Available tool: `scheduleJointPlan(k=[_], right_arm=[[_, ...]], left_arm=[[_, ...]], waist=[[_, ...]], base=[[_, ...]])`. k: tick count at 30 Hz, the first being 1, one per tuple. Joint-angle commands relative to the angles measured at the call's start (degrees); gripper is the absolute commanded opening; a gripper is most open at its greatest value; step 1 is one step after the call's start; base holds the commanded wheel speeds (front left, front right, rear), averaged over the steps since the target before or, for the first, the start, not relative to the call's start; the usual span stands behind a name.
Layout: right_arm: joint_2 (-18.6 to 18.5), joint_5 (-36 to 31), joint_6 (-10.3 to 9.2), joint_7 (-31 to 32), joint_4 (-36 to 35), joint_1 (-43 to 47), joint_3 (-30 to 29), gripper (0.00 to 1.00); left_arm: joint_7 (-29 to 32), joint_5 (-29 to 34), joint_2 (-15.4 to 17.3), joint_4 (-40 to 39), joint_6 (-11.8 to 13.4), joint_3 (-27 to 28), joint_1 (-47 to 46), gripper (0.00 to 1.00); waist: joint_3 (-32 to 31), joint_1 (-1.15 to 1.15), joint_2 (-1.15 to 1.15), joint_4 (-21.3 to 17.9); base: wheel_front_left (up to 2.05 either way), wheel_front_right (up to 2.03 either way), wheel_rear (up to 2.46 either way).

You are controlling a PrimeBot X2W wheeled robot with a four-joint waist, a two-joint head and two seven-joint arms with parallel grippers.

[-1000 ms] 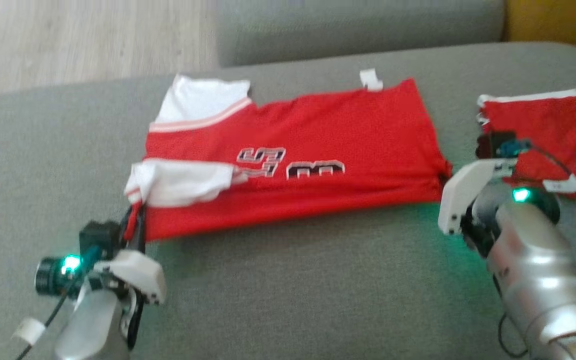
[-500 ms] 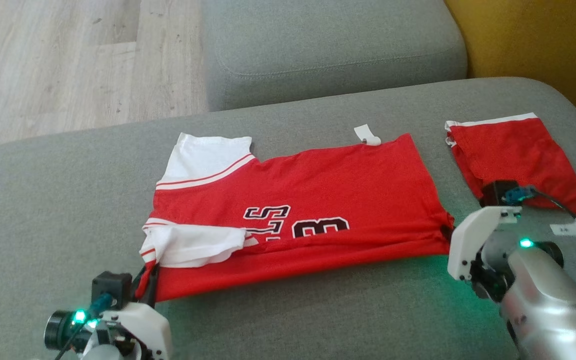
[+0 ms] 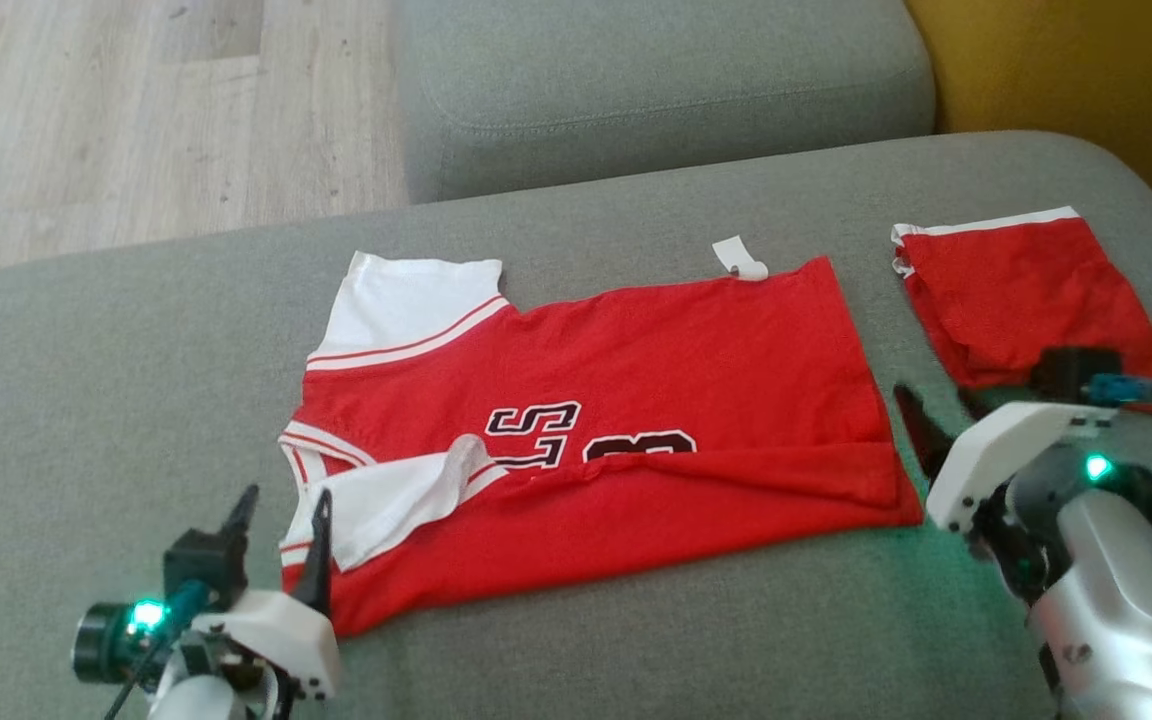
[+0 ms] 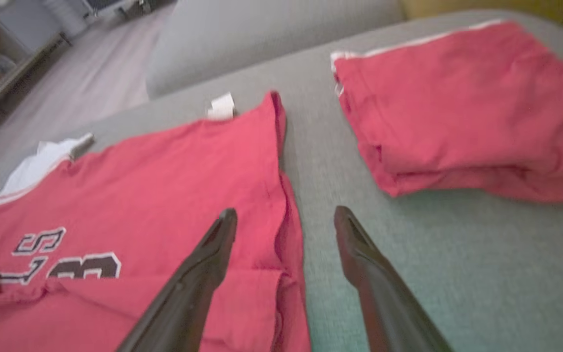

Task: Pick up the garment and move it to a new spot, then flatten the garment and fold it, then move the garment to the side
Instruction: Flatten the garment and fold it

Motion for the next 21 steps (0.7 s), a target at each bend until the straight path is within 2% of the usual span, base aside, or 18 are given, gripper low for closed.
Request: scheduleJointPlan(k=[1, 2, 5, 9, 14, 18, 21], right_arm=[[0.4, -0.2, -0.05, -2.9, -3.8, -1.0, -0.1, 1.0], [0.4, -0.2, -0.05, -2.9, -3.8, -1.0, -0.1, 1.0], [2.0, 0.6, -0.05, -8.1, -7.9, -0.4, -1.8, 1.0], [3.1, -0.3, -0.05, -15.6, -12.2, 1.3, -1.9, 1.0], [4.7, -3.8, -0.05, -23.5, -15.8, 2.6, -3.3, 1.0], [6.3, -6.5, -0.05, -25.7, -17.9, 2.7, -4.3, 1.0], [7.1, -7.8, -0.05, -26.1, -19.2, 2.0, -5.0, 1.0]], left_arm=[[-2.0, -0.3, 1.3, -2.8, 1.0, 3.0, -2.9, 1.0], [-2.0, -0.3, 1.3, -2.8, 1.0, 3.0, -2.9, 1.0], [-6.6, -0.8, 0.7, -5.7, 2.9, 5.1, -4.1, 1.0], [-11.5, -1.7, -0.2, -10.1, 3.1, 6.9, -5.4, 1.0], [-13.0, -2.1, -1.3, -13.9, 2.0, 8.6, -5.6, 1.0], [-13.1, -1.3, -1.4, -14.9, 0.3, 9.1, -6.2, 1.0], [-13.1, -0.1, -0.1, -13.3, -1.1, 8.8, -8.4, 1.0]], waist=[[0.4, 0.0, 0.0, -0.1], [0.4, 0.0, 0.0, -0.1], [1.4, 0.0, 0.0, -0.3], [2.7, 0.0, 0.0, -0.3], [5.2, 0.0, 0.0, -1.0], [7.5, 0.0, 0.0, -1.9], [9.4, 0.0, 0.0, -2.8]], base=[[0.0, 0.0, 0.0], [0.0, 0.0, 0.0], [0.0, 0.0, 0.0], [0.0, 0.0, 0.0], [0.0, 0.0, 0.0], [0.0, 0.0, 0.0], [0.0, 0.0, 0.0]])
